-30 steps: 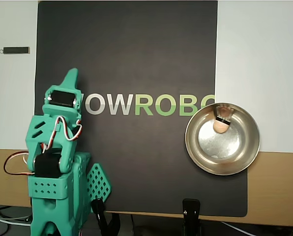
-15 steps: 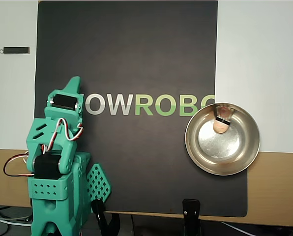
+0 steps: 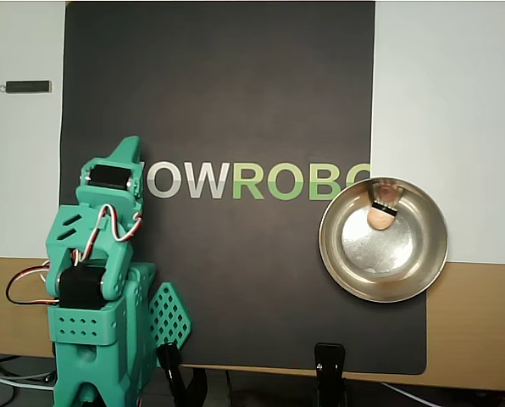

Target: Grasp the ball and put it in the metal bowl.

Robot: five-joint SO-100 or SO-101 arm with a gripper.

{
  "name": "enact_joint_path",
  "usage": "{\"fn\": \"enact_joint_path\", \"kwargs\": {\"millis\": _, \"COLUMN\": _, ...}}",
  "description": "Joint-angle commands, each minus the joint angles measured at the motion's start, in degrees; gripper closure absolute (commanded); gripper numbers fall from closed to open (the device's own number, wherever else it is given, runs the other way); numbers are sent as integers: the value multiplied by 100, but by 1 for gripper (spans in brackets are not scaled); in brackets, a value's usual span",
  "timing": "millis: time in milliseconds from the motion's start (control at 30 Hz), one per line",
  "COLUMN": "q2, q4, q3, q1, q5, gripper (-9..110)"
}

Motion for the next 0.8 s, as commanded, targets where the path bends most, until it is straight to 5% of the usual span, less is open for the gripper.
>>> {"fn": "enact_joint_path", "kwargs": {"millis": 0, "q2": 360, "q4": 18, "q3": 185, "q1": 18, "q5": -211, "gripper": 101}}
{"fn": "enact_joint_path", "kwargs": {"millis": 767, "q2": 334, "q4": -9, "q3": 176, "q1": 9, "q5": -413, "gripper": 101}}
